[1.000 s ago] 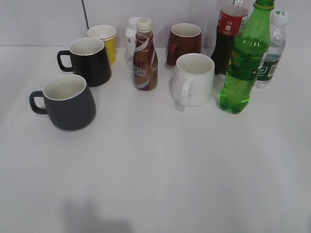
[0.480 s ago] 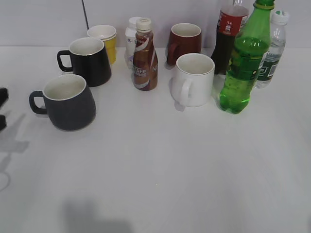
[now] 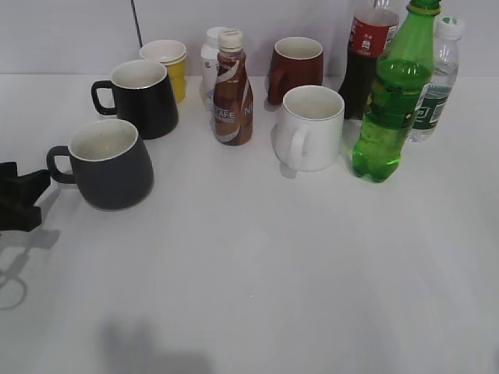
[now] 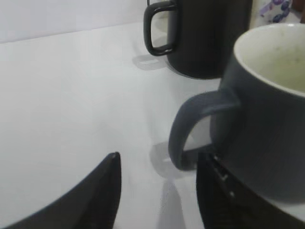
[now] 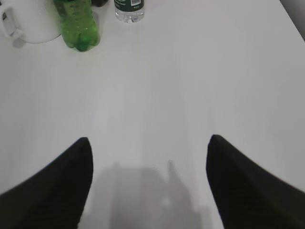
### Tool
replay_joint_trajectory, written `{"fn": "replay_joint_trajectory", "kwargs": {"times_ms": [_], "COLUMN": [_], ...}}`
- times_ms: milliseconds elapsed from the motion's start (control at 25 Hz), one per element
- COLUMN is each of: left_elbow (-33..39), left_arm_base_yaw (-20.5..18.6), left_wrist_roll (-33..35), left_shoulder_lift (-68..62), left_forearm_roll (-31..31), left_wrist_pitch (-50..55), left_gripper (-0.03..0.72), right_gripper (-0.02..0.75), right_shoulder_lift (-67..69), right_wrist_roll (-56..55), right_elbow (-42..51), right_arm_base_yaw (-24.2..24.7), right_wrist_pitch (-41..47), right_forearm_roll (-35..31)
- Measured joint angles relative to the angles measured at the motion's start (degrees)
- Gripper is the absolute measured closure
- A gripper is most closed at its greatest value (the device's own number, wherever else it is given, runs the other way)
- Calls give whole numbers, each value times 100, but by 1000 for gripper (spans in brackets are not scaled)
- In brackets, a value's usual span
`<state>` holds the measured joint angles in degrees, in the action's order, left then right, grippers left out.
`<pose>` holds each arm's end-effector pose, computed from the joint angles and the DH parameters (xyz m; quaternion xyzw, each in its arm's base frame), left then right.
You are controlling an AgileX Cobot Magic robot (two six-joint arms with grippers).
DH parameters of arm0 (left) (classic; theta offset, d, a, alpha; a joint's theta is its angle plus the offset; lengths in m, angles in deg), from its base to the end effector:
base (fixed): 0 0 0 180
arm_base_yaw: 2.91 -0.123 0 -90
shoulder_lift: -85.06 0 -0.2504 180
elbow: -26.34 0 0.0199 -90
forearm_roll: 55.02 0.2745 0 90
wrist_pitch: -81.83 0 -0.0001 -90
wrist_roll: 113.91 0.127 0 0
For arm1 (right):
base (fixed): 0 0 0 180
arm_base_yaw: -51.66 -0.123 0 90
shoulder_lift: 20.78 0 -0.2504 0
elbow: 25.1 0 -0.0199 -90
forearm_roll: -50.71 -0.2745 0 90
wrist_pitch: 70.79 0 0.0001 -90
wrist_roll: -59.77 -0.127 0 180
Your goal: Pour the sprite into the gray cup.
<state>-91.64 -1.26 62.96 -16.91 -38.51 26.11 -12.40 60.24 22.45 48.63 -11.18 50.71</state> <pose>0.2622 -0.0374 0.0685 0.1247 0.8037 -0.0729 0.5773 0.0829 0.0044 0.2749 -0.0258 0.8455 0.0119 0.5332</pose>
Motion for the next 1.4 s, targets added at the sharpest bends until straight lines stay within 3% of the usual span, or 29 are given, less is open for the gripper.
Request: {"fn": "replay_joint_trajectory", "kwargs": {"times_ms": [240, 520, 640, 800, 1040, 1160, 1400], "left_elbow": [-373, -862, -1054, -1107, -1107, -1107, -1107], "left_arm_base_yaw": [298, 568, 573, 580, 580, 580, 580], "left_wrist_roll": [0, 313, 313, 313, 350, 386, 405], "left_shoulder_lift": [-396, -838, -972, -991, -961, -767, -263], "left_forearm_roll": [-32, -790, -665, -503, -244, -149, -117], "left_wrist_pitch": [-55, -56, -46, 36, 46, 168, 210], "left_gripper": [316, 341, 416, 629, 634, 634, 634], "right_gripper": [183, 183, 183, 183, 195, 241, 283], "right_shoulder_lift": [0, 0, 0, 0, 0, 108, 1406], "right_wrist_roll": [0, 0, 0, 0, 12, 264, 1122], "right_elbow": [0, 0, 0, 0, 0, -58, -70], "right_arm_base_yaw": [0, 0, 0, 0, 0, 0, 0], "right_wrist_pitch": [0, 0, 0, 0, -89, -841, -3912], "right_forearm_roll": [0, 0, 0, -51, -951, -1205, -1429]}}
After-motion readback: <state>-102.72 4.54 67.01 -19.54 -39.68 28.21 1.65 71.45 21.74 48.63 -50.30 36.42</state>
